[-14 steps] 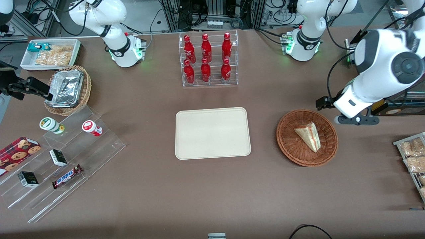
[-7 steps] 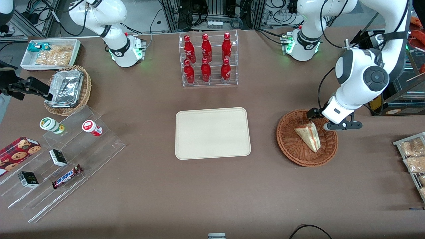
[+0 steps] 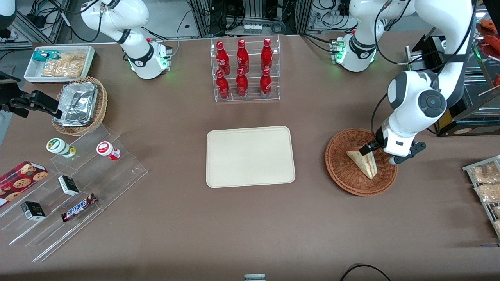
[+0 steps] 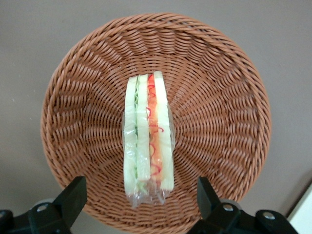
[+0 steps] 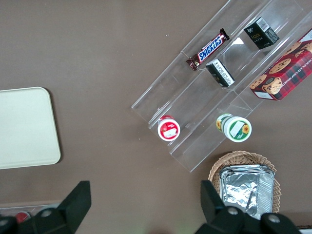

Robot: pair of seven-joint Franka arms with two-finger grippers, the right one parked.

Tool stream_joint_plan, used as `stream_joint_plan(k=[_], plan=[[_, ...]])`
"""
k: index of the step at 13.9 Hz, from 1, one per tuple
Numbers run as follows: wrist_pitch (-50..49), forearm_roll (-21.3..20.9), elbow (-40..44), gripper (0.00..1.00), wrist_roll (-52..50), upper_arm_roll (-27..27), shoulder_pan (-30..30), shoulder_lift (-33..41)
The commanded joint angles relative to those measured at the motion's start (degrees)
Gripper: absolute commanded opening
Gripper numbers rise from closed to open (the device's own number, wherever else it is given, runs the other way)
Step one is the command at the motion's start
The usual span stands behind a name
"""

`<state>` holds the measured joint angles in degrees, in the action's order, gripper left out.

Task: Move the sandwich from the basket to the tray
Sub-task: 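Close the left gripper on the wrapped sandwich's crust edge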

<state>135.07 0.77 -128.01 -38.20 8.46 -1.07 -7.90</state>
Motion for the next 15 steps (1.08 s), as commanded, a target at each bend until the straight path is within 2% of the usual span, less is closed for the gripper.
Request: stream_joint_plan(k=[1, 7, 8, 9, 10, 12, 15], plan=[[2.7, 0.5, 0.5, 1.0, -4.4, -0.2, 0.3, -2.8], [5.9, 0.9, 0.5, 0.99, -4.7, -0.2, 0.3, -7.3], [5.8, 0.9, 0.5, 0.78, -5.5, -0.2, 0.3, -7.2], [5.7, 0.9, 0.5, 0.33, -8.4, -0.2, 0.3, -7.1], [5.7, 0.8, 0.6, 0.09, -9.9, -0.2, 0.3, -7.0], [4.9, 0.6, 1.8, 0.04, -10.0, -0.2, 0.4, -6.7], [-1.4, -0.2, 4.6, 0.03, -9.4, -0.1, 0.8, -5.5]])
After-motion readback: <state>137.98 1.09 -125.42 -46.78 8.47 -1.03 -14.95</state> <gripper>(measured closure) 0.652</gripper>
